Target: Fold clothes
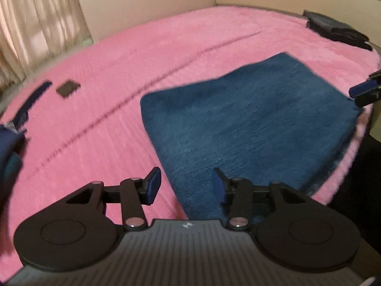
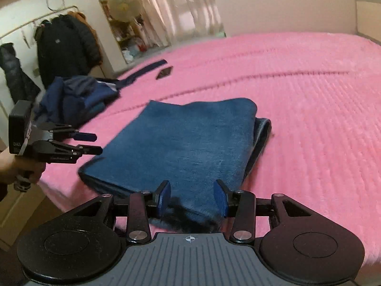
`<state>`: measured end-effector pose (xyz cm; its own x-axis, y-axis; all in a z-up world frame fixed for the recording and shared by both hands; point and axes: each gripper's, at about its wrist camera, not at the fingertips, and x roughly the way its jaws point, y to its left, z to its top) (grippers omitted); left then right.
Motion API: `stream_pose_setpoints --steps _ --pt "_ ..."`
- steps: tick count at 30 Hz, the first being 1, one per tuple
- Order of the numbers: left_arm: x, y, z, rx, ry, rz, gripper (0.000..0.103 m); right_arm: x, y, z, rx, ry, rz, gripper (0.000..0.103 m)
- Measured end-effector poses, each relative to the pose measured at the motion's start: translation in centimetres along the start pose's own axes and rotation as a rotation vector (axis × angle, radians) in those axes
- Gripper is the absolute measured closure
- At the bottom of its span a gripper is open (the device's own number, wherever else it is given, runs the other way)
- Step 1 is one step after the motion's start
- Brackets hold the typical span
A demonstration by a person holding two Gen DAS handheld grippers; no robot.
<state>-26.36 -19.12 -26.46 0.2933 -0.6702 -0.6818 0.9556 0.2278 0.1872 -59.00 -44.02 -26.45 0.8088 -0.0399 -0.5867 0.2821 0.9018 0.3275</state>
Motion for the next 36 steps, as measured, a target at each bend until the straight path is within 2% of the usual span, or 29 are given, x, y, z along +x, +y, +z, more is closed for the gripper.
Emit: stream_pose_setpoints --steps 4,6,7,8,9,10,13,16,18,20,23,25,30,32,34,36 --pt "0.6 -1.8 -1.6 0.051 0.031 0.010 0.061 0.3 -0.2 -1.4 0.000 0.009 -0.013 0.059" --pt "0.2 -2.0 -1.7 0.049 0.022 0.025 0.061 -0.4 0.4 -0.7 -0.005 -0.006 -0.012 0.059" --pt "-0.1 -2.0 -1.7 0.045 0.015 0.033 0.061 -0.8 0.8 -0.4 -0.027 -0.014 -0.013 0.055" --pt "-0.4 -2.1 -1.7 0.041 0.008 0.041 0.061 -1.2 1.5 -0.3 -0.068 -0.021 -0.020 0.046" --pt "-0.8 -2.4 -1.8 0.059 0.000 0.055 0.061 -1.6 2.2 -0.2 -0.120 -0.025 -0.029 0.017" --pt "-1.3 -2.7 -2.0 0.086 -0.009 0.070 0.061 -1.7 3.0 -0.5 -0.188 -0.024 -0.042 0.007" --pt "-3.2 -4.2 -2.5 0.193 -0.049 0.106 0.061 -1.7 5.4 -1.4 -0.394 0.002 -0.078 0.007" --pt "-5.3 -6.6 -3.3 0.330 -0.110 0.100 0.050 0.0 7.8 -2.6 -0.615 0.048 -0.123 0.007" --pt "-5.6 -8.3 -3.8 0.423 -0.117 0.113 0.042 1.8 9.1 -3.4 -0.742 0.080 -0.145 0.007" --pt "-5.1 -9.5 -4.4 0.491 -0.101 0.124 0.040 3.6 10.1 -4.1 -0.851 0.098 -0.167 0.007" --pt "-4.0 -10.1 -5.2 0.525 -0.085 0.118 0.040 6.5 10.5 -5.2 -0.964 0.144 -0.207 0.008" --pt "-3.6 -10.4 -5.4 0.531 -0.087 0.113 0.040 8.1 10.4 -5.7 -1.018 0.181 -0.229 0.020" --pt "-2.6 -11.2 -5.8 0.546 -0.092 0.102 0.034 9.5 10.5 -6.2 -1.151 0.178 -0.262 0.020" --pt "-2.4 -11.7 -5.9 0.568 -0.104 0.113 0.034 9.5 10.5 -5.9 -1.164 0.174 -0.255 0.028" --pt "-2.1 -12.3 -5.9 0.601 -0.116 0.135 0.031 9.2 10.5 -5.3 -1.154 0.167 -0.241 0.047" --pt "-1.6 -12.9 -5.9 0.647 -0.125 0.175 0.028 8.8 10.4 -4.7 -1.145 0.160 -0.227 0.057"
